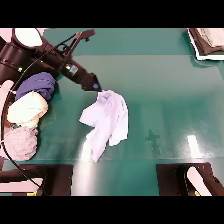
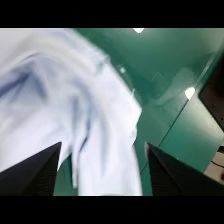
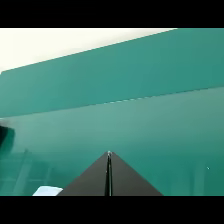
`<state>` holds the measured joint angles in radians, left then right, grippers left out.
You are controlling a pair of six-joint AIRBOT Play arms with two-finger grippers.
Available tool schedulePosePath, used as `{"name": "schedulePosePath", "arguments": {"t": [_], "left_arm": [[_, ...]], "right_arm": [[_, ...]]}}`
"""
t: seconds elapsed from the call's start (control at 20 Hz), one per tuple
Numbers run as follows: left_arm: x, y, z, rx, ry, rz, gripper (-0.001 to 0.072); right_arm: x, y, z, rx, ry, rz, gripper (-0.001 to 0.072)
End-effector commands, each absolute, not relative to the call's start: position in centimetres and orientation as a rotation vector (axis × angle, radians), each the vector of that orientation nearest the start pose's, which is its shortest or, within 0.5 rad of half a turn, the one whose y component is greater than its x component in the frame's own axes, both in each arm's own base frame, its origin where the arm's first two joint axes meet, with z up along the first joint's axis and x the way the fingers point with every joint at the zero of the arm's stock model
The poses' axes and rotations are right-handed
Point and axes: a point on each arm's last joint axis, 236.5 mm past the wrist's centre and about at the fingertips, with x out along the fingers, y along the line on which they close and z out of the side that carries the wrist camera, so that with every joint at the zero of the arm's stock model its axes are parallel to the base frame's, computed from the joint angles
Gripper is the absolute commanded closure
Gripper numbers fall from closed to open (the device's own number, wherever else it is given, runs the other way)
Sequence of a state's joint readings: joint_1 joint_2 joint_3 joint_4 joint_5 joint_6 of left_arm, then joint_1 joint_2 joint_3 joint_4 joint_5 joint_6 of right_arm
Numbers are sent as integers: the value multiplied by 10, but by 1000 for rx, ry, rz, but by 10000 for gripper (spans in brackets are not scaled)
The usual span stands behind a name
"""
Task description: Fold the shirts.
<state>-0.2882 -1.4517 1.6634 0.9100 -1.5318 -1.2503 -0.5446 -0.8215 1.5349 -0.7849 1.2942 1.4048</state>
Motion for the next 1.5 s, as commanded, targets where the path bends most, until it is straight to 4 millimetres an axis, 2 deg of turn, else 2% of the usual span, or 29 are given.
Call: {"name": "schedulePosePath", "arguments": {"t": [0.0,0.15,0.4,0.55,0.7,0.85,0.95,1.05,1.25,1.3,1.45], "left_arm": [[336,-211,119,-83,1343,-841,86],[303,-203,95,-111,1385,-807,86],[227,-191,18,-228,1516,-747,86],[206,-205,-18,-352,1512,-771,86],[214,-208,-42,-411,1440,-730,86],[218,-205,-47,-393,1425,-714,86],[226,-195,-50,-338,1408,-682,86],[240,-187,-47,-294,1381,-641,85],[292,-174,-30,-236,1214,-547,86],[298,-174,-32,-243,1202,-534,86],[296,-185,-55,-274,1259,-571,86]], "right_arm": [[320,-5,362,385,398,185,698],[320,-5,362,384,400,185,698],[320,-5,360,386,406,186,698],[322,-5,354,393,428,191,698],[324,-4,344,405,472,206,698],[328,-5,329,422,533,221,698],[330,0,316,430,588,247,697],[331,20,301,421,668,315,698],[336,62,263,295,820,407,698],[337,74,253,251,856,428,698],[337,108,226,151,950,479,698]]}}
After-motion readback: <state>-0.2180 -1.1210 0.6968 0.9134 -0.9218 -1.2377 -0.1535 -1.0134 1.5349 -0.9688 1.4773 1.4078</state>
